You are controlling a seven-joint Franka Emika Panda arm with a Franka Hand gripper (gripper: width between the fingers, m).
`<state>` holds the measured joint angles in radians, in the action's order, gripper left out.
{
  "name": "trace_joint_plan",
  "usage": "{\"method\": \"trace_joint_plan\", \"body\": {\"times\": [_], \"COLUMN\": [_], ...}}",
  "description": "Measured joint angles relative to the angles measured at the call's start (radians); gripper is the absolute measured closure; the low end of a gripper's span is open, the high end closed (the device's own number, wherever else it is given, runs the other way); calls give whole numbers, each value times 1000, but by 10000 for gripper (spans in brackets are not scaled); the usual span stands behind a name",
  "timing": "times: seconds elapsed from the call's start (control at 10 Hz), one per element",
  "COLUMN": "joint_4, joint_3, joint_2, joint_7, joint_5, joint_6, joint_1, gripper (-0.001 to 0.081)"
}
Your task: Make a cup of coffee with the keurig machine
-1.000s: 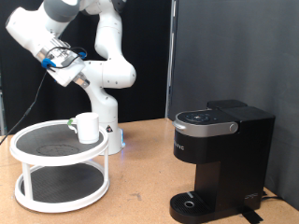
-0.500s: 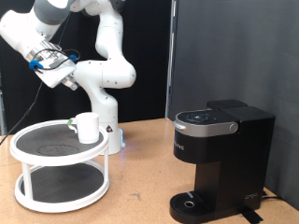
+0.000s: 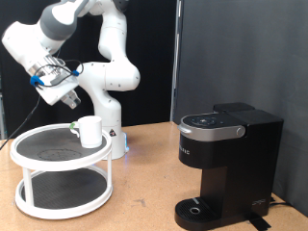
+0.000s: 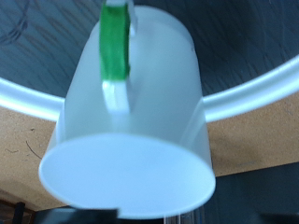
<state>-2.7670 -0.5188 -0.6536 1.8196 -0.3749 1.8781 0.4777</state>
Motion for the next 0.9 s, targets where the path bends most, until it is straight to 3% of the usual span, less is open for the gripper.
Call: {"method": "trace_joint_plan", "body": {"times": [0.2,0.3,0.4,0.5,0.6,0.7,0.9], "joint_4": [-26,-30,-33,-34,-38,-41,-43], "joint_3": [-11,-15,-19,-22,-23,-23,-24], "joint_2": [14,25,35,45,58,72,105], "joint_7": [-34,-44,-52,-59,-67,-74,-99], "joint_5": [0,0,0,0,0,0,-9], "joint_6": [42,57,70,88,108,123,142], "joint_1": [0,0,0,0,0,0,-2], "gripper": [397,397,211,211,115,84,73]}}
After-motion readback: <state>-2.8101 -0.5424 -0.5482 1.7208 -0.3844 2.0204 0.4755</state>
